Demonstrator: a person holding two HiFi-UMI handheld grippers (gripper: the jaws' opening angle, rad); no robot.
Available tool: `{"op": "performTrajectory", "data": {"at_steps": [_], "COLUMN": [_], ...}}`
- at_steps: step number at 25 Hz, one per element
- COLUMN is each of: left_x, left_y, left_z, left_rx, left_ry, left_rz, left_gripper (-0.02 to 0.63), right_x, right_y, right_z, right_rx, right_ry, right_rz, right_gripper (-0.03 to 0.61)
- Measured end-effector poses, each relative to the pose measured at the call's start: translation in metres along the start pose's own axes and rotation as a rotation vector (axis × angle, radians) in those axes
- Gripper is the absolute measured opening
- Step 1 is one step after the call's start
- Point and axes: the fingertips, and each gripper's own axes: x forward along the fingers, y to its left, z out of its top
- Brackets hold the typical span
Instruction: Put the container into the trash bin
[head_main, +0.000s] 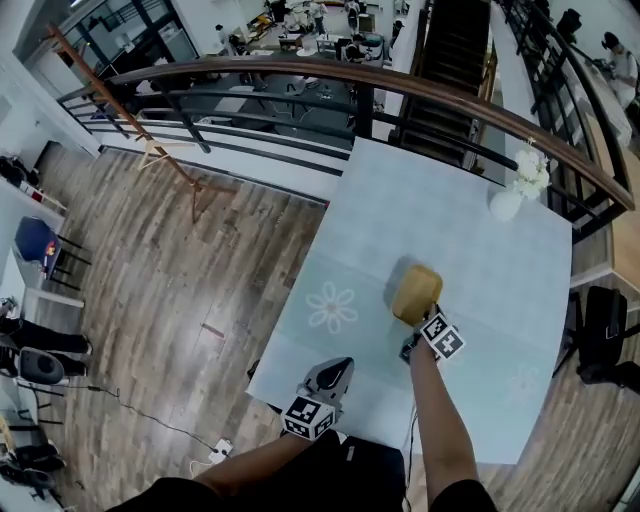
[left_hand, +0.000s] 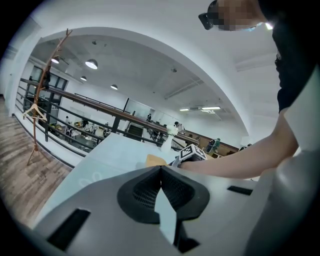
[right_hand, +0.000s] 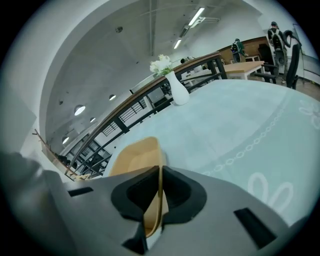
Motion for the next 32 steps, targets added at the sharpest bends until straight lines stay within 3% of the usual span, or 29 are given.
{"op": "performTrajectory", "data": {"at_steps": [6, 10, 15, 22, 29, 32], "left_x": [-0.02, -0.039, -0.09, -0.165, -0.209, -0.229], "left_y": [-0.021, -0.034, -0.05, -0.092, -0.136, -0.134], "left_z": [-0.026, -0.029, -0.047, -0.101, -0.136, -0.152], "left_rx": [0.023, 0.055, 0.061, 0.048, 0.077, 0.06], "left_ry": [0.03, 0.008, -0.029, 0.002, -0.01, -0.004], "left_rz": [-0.074, -0.083, -0.016, 0.075, 0.113, 0.162], "left_gripper": [0.014, 0.014, 0.014, 0.014, 0.014, 0.014], "right_x": [-0.074, -0.122, -0.2, -0.304, -0.377, -0.393], "right_y": [0.011, 0.015, 0.012, -0.012, -0.03, -0.025], "right_z": [-0.032, -0.057, -0.11, -0.19, -0.242, -0.266], "right_rx": [-0.112, -0.16, -0.176, -0.253, -0.336, -0.382], "right_ry": [0.024, 0.045, 0.071, 0.143, 0.196, 0.217], "right_rz": [0.078, 0.139, 0.218, 0.336, 0.427, 0.462], "right_gripper": [0.043, 0.043, 0.043, 0.043, 0.043, 0.043]}}
